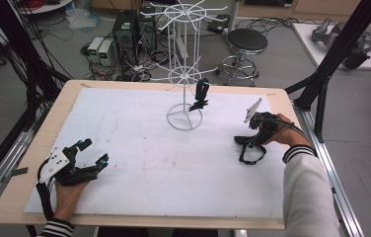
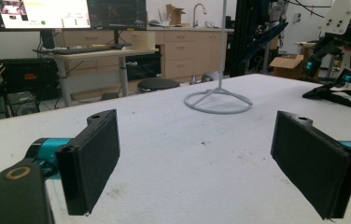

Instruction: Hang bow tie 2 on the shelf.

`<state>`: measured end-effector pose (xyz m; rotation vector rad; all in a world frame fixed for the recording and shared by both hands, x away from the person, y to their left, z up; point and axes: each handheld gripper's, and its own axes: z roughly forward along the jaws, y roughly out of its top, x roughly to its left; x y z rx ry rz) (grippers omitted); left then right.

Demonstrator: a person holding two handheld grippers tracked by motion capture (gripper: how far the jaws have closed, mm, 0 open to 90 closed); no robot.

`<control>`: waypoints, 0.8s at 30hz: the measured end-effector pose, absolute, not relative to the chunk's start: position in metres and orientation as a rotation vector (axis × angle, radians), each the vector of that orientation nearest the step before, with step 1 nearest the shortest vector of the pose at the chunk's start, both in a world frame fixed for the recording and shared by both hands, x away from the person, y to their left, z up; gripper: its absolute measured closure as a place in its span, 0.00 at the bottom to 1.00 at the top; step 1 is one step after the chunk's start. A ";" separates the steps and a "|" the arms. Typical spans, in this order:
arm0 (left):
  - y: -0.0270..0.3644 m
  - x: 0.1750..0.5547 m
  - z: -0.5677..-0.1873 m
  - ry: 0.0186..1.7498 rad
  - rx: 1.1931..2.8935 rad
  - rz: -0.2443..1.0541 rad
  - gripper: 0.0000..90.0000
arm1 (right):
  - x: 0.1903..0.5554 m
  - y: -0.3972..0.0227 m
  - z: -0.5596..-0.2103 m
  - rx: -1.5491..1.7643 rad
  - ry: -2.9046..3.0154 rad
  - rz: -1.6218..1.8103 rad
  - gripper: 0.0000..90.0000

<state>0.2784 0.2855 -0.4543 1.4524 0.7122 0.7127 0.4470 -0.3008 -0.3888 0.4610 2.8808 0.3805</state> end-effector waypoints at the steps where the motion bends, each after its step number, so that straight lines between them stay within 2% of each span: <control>1: 0.285 0.278 -0.454 0.712 1.452 0.713 0.18 | 0.447 -0.301 -0.390 0.465 2.891 0.360 0.31; 5: 0.285 0.278 -0.454 0.712 1.452 0.713 0.18 | 0.447 -0.301 -0.394 0.439 2.894 0.312 0.33; 24: 0.285 0.278 -0.454 0.714 1.448 0.711 0.18 | 0.451 -0.296 -0.403 0.402 2.914 0.216 0.60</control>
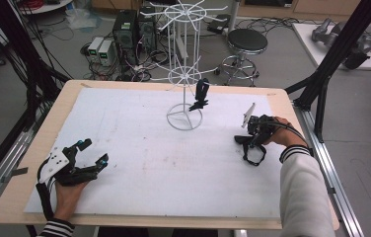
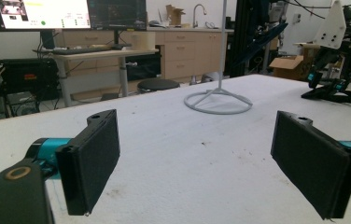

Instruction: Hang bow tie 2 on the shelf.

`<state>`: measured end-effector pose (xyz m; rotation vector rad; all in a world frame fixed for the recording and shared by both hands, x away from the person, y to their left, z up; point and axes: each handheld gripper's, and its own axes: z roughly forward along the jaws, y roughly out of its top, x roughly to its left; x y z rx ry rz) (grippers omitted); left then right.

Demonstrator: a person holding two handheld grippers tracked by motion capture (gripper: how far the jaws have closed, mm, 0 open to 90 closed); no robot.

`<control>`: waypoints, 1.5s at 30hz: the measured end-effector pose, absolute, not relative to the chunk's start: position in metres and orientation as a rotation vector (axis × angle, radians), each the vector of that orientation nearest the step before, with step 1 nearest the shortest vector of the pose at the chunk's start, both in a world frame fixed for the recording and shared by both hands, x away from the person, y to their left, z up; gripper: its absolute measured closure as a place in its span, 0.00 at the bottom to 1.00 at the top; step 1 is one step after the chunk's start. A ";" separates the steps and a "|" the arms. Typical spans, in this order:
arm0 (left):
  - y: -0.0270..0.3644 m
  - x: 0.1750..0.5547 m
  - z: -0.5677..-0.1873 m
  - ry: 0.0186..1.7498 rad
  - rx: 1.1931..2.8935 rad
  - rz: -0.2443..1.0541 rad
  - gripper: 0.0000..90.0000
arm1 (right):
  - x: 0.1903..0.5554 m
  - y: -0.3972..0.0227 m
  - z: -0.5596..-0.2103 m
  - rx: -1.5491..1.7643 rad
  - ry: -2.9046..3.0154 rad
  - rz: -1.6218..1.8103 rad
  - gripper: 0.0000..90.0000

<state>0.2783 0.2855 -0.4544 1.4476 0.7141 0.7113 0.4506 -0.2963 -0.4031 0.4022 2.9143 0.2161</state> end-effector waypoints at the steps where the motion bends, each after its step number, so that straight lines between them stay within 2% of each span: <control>1: 0.285 0.278 -0.454 0.714 1.448 0.711 0.18 | 0.451 -0.296 -0.403 0.389 2.914 0.215 0.60; 6: 0.286 0.278 -0.454 0.713 1.449 0.712 0.18 | 0.451 -0.297 -0.403 0.399 2.917 0.234 0.61; 22: 0.286 0.278 -0.454 0.713 1.447 0.712 0.18 | 0.452 -0.292 -0.407 0.386 2.906 0.160 0.83; 45: 0.285 0.278 -0.454 0.709 1.451 0.719 0.18 | 0.434 -0.282 -0.386 0.333 2.841 0.322 0.84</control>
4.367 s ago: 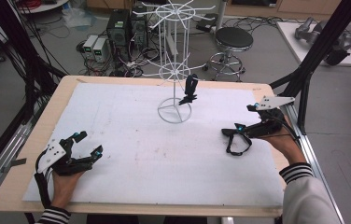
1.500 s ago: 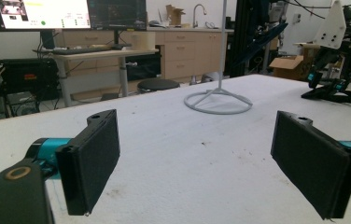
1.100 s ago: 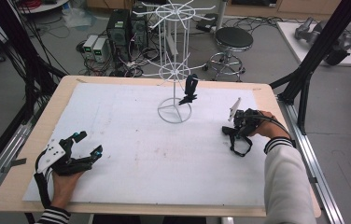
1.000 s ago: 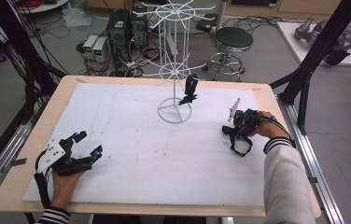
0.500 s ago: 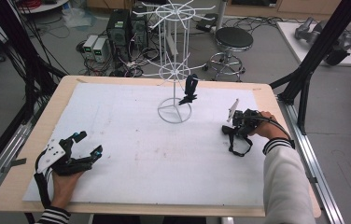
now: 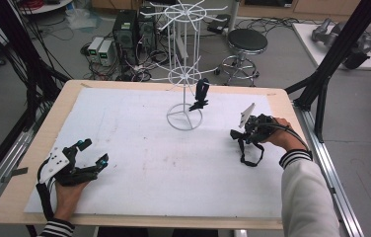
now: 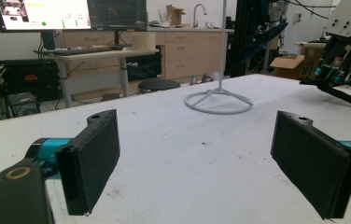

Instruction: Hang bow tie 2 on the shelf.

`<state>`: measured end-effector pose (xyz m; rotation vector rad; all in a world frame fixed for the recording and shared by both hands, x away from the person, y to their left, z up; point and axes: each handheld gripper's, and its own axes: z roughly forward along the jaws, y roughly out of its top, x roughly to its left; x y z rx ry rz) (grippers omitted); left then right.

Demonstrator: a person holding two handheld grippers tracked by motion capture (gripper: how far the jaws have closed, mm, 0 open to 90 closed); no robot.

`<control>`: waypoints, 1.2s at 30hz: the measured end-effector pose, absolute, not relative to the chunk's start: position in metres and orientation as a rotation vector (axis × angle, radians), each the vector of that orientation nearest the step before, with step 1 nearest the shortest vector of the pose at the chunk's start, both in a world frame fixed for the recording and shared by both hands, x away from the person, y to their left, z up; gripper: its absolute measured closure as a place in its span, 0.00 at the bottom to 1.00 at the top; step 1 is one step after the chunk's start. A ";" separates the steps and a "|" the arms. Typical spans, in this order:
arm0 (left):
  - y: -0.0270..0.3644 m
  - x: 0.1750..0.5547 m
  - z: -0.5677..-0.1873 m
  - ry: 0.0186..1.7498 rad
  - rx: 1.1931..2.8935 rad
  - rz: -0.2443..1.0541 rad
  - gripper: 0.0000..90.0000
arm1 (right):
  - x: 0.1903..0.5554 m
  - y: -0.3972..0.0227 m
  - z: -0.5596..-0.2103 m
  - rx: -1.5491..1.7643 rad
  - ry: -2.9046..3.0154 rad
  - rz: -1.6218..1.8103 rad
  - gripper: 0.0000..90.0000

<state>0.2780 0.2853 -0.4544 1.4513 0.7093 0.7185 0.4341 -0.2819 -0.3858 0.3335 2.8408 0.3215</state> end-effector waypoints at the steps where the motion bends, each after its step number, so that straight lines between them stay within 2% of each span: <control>1: 0.285 0.278 -0.454 0.709 1.450 0.719 0.18 | 0.433 -0.282 -0.384 0.336 2.838 0.328 0.84; 26: 0.285 0.278 -0.454 0.709 1.452 0.724 0.18 | 0.418 -0.290 -0.355 0.437 2.727 0.719 0.84; 36: 0.285 0.278 -0.454 0.709 1.452 0.724 0.18 | 0.412 -0.295 -0.339 0.469 2.650 0.996 0.84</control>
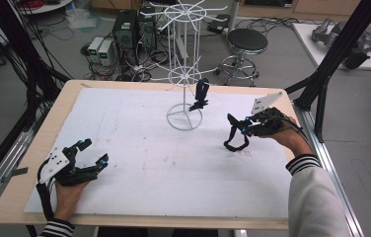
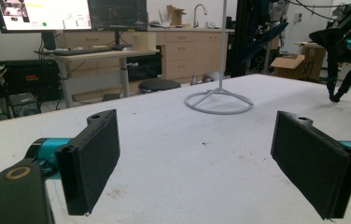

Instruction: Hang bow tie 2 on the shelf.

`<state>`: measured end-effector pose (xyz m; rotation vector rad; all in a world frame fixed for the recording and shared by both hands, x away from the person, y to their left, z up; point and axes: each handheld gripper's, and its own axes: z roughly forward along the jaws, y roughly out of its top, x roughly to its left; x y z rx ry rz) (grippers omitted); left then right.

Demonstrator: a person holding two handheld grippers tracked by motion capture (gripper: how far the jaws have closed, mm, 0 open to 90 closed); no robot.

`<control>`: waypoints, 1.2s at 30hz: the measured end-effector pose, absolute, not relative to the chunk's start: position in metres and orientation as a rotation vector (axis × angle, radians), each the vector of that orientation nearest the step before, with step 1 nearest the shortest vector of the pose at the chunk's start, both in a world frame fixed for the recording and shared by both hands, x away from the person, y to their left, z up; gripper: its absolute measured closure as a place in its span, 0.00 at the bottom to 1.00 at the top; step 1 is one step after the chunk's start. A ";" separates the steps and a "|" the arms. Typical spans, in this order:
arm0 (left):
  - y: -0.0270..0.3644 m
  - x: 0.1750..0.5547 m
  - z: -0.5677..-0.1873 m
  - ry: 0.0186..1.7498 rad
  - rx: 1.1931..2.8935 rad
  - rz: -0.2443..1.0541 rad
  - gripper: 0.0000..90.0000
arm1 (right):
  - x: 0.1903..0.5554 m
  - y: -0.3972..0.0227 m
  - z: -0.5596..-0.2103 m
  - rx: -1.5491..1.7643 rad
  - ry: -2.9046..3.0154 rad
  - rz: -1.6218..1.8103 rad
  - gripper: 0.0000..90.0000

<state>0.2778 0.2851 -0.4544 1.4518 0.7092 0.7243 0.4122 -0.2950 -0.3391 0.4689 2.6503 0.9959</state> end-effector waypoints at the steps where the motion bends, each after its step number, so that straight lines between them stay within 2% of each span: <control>1: 0.285 0.278 -0.454 0.709 1.452 0.724 0.18 | 0.411 -0.295 -0.337 0.472 2.641 1.014 0.84; 15: 0.285 0.278 -0.454 0.710 1.453 0.726 0.18 | 0.405 -0.296 -0.326 0.606 2.567 1.258 0.84; 36: 0.285 0.278 -0.454 0.711 1.452 0.723 0.18 | 0.385 -0.279 -0.299 0.581 2.372 1.570 0.83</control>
